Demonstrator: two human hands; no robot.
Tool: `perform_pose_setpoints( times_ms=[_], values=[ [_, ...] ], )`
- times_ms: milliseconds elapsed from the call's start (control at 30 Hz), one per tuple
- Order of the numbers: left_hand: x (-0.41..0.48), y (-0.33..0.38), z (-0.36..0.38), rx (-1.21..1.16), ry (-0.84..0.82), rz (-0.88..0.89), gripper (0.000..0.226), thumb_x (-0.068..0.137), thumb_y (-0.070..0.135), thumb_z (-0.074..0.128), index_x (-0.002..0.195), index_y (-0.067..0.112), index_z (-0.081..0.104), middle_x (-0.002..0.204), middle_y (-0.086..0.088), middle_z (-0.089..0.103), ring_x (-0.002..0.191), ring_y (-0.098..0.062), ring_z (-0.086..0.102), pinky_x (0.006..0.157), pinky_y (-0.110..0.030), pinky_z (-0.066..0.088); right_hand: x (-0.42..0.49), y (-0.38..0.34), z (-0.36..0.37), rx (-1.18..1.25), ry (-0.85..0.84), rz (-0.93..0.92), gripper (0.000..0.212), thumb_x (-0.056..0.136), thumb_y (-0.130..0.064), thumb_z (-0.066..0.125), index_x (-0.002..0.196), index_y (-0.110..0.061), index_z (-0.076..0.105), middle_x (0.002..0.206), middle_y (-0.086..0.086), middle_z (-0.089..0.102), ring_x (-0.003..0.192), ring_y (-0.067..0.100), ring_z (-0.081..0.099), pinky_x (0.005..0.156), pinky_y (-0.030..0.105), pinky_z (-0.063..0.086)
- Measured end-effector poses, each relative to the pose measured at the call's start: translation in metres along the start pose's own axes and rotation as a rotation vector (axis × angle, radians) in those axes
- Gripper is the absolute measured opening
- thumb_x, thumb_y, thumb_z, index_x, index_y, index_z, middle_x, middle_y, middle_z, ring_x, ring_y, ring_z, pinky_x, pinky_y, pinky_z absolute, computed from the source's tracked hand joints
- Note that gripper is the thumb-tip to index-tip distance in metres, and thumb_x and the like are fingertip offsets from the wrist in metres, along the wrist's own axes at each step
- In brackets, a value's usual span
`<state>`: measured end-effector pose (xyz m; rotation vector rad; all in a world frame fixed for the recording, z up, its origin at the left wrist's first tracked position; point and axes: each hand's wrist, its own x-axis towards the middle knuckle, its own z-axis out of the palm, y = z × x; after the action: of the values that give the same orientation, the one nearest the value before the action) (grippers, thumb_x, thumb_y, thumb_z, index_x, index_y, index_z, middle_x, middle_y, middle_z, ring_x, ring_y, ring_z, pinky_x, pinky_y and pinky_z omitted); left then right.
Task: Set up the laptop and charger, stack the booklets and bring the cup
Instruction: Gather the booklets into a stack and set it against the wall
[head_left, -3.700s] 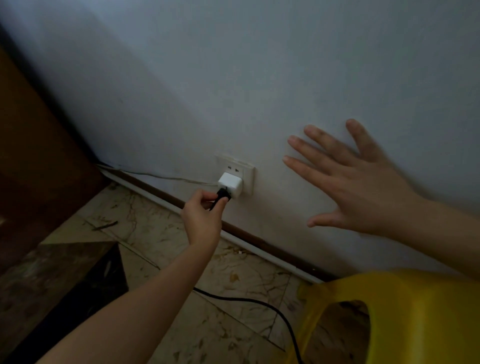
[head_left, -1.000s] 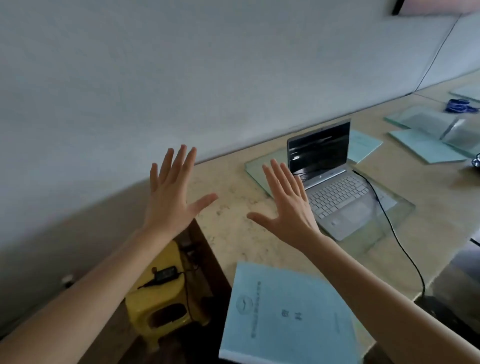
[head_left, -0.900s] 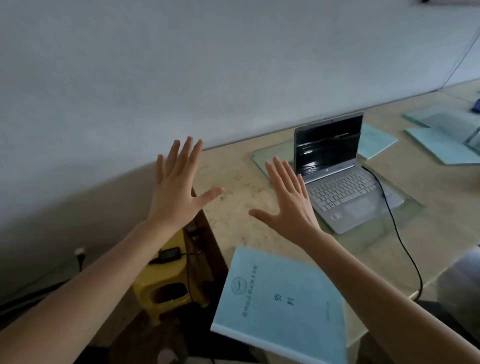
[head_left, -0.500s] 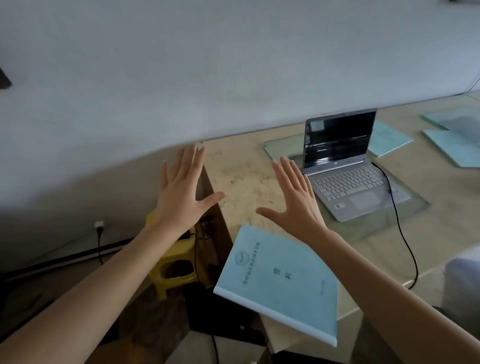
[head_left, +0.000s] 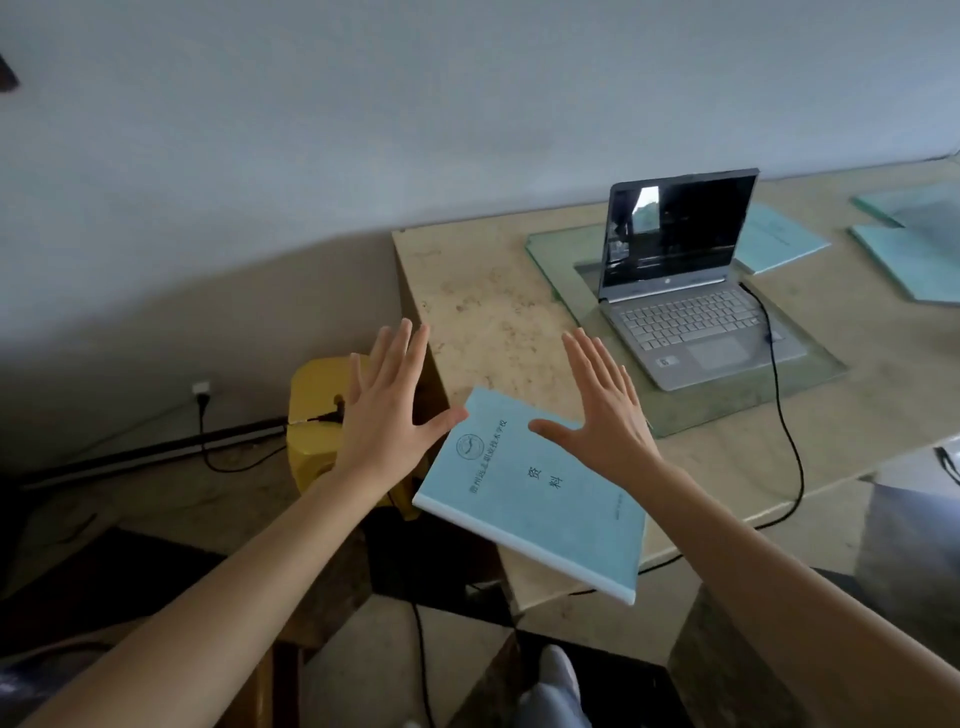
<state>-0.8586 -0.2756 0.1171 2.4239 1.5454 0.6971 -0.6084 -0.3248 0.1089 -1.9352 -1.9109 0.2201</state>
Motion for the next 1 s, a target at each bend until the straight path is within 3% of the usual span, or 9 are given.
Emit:
perform_pose_setpoints(
  times_ms=[167, 433, 567, 700, 800, 867, 900, 933, 1000],
  values=[
    [-0.009, 0.019, 0.026, -0.007, -0.004, -0.193, 0.096, 0.076, 0.071, 0.041, 0.151, 0.027, 0.000, 0.161, 0.001, 0.002, 0.146, -0.014, -0.006, 0.116, -0.043, -0.004, 0.022, 0.036, 0.009, 0.050, -0.103, -0.025, 0.106, 0.076, -0.065, 0.060, 0.153, -0.027, -0.002, 0.162, -0.008, -0.002, 0.148, 0.009, -0.007, 0.122, 0.042, 0.002],
    [-0.024, 0.056, 0.092, -0.008, -0.053, -0.437, 0.095, 0.077, 0.075, 0.033, 0.150, 0.027, -0.004, 0.161, 0.003, -0.001, 0.147, -0.015, -0.005, 0.115, -0.041, -0.007, 0.051, 0.103, 0.043, 0.123, -0.406, -0.034, 0.106, 0.075, -0.067, 0.062, 0.152, -0.029, 0.000, 0.162, -0.011, 0.005, 0.148, 0.011, 0.004, 0.115, 0.045, 0.028],
    [-0.052, 0.069, 0.121, -0.098, 0.011, -0.640, 0.088, 0.082, 0.064, 0.046, 0.150, 0.023, 0.009, 0.160, -0.002, 0.013, 0.147, -0.019, 0.010, 0.117, -0.044, 0.011, 0.058, 0.120, 0.069, 0.088, -0.562, -0.042, 0.104, 0.075, -0.067, 0.061, 0.152, -0.030, 0.002, 0.161, -0.010, 0.010, 0.147, 0.014, 0.010, 0.106, 0.046, 0.037],
    [-0.081, 0.079, 0.140, -0.282, 0.081, -0.938, 0.082, 0.083, 0.038, 0.067, 0.147, 0.018, 0.019, 0.153, -0.005, 0.029, 0.140, -0.016, 0.027, 0.115, -0.040, 0.026, 0.054, 0.127, 0.088, 0.060, -0.649, -0.077, 0.100, 0.077, -0.062, 0.063, 0.151, -0.029, 0.005, 0.156, -0.005, 0.025, 0.143, 0.019, 0.021, 0.102, 0.048, 0.040],
    [-0.092, 0.080, 0.148, -0.522, -0.047, -1.313, 0.084, 0.085, 0.039, 0.064, 0.148, 0.008, 0.017, 0.153, -0.013, 0.029, 0.139, -0.025, 0.031, 0.110, -0.041, 0.030, 0.050, 0.128, 0.096, -0.032, -0.604, -0.126, 0.098, 0.077, -0.061, 0.062, 0.151, -0.028, 0.006, 0.154, -0.006, 0.029, 0.140, 0.020, 0.025, 0.102, 0.047, 0.038],
    [-0.095, 0.084, 0.155, -0.670, -0.158, -1.387, 0.069, 0.089, 0.038, 0.058, 0.143, 0.005, 0.031, 0.145, -0.016, 0.042, 0.127, -0.027, 0.047, 0.095, -0.032, 0.040, 0.049, 0.127, 0.097, -0.046, -0.580, -0.129, 0.096, 0.078, -0.060, 0.061, 0.150, -0.027, 0.008, 0.153, -0.006, 0.030, 0.138, 0.021, 0.027, 0.101, 0.047, 0.038],
    [-0.094, 0.087, 0.158, -0.734, -0.157, -1.380, 0.056, 0.091, 0.035, 0.057, 0.137, 0.006, 0.041, 0.139, -0.014, 0.050, 0.113, -0.020, 0.056, 0.084, -0.026, 0.041, 0.050, 0.127, 0.098, -0.045, -0.575, -0.129, 0.094, 0.078, -0.060, 0.062, 0.150, -0.028, 0.009, 0.152, -0.006, 0.032, 0.137, 0.022, 0.029, 0.100, 0.048, 0.037],
    [-0.092, 0.091, 0.160, -0.802, -0.115, -1.383, 0.045, 0.092, 0.030, 0.056, 0.131, 0.009, 0.047, 0.133, -0.012, 0.055, 0.100, -0.012, 0.059, 0.077, -0.021, 0.041, 0.050, 0.126, 0.098, -0.044, -0.572, -0.122, 0.092, 0.078, -0.059, 0.062, 0.149, -0.028, 0.011, 0.150, -0.006, 0.034, 0.135, 0.023, 0.032, 0.098, 0.047, 0.037],
    [-0.085, 0.098, 0.165, -0.954, 0.035, -1.457, 0.043, 0.091, 0.025, 0.057, 0.130, 0.009, 0.046, 0.129, -0.010, 0.058, 0.096, -0.013, 0.058, 0.079, -0.024, 0.041, 0.050, 0.127, 0.098, -0.017, -0.570, -0.078, 0.087, 0.079, -0.056, 0.062, 0.147, -0.029, 0.015, 0.146, -0.005, 0.038, 0.130, 0.026, 0.035, 0.096, 0.046, 0.038]
  ],
)
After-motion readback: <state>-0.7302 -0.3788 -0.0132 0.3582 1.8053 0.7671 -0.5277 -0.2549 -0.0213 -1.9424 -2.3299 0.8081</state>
